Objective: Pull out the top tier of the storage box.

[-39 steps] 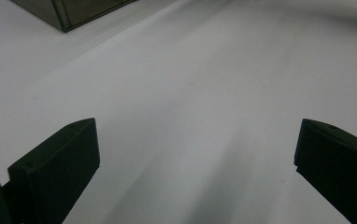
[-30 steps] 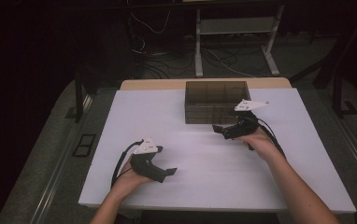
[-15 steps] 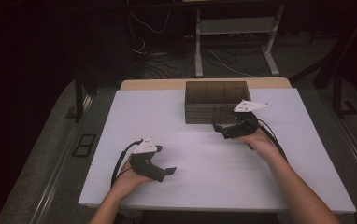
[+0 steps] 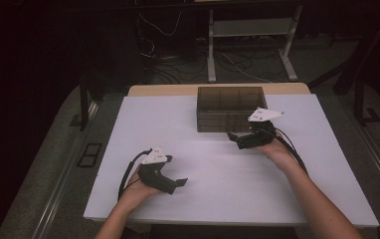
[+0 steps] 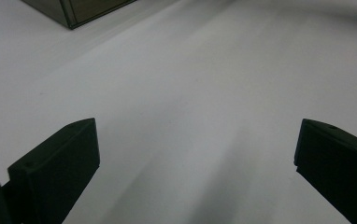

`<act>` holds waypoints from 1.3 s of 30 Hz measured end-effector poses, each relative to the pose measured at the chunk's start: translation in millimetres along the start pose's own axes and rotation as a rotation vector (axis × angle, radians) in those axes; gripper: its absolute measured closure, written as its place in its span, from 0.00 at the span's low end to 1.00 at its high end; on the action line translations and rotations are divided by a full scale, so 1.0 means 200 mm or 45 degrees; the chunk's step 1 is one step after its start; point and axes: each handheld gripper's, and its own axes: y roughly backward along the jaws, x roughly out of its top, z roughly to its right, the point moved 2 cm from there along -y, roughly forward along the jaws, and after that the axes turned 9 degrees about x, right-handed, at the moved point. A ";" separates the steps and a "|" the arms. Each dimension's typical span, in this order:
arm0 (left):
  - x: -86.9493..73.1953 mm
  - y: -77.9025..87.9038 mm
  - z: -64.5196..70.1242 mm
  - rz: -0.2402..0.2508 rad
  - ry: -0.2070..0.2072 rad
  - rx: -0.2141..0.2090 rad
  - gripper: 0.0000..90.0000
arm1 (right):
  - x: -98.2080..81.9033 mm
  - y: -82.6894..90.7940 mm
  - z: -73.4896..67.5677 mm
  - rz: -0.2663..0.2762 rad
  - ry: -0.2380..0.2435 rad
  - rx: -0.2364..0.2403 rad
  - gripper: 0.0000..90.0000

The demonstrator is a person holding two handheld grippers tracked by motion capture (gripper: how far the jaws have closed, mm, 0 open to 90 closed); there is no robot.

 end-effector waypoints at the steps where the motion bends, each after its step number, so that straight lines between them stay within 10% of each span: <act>1: 0.00 0.00 0.00 0.001 0.000 0.000 0.00 | 0.00 0.00 0.00 0.000 0.005 -0.002 0.06; 39: 0.00 0.00 0.00 -0.002 -0.015 0.007 0.00 | 0.00 0.01 -0.05 -0.084 0.253 -0.173 0.06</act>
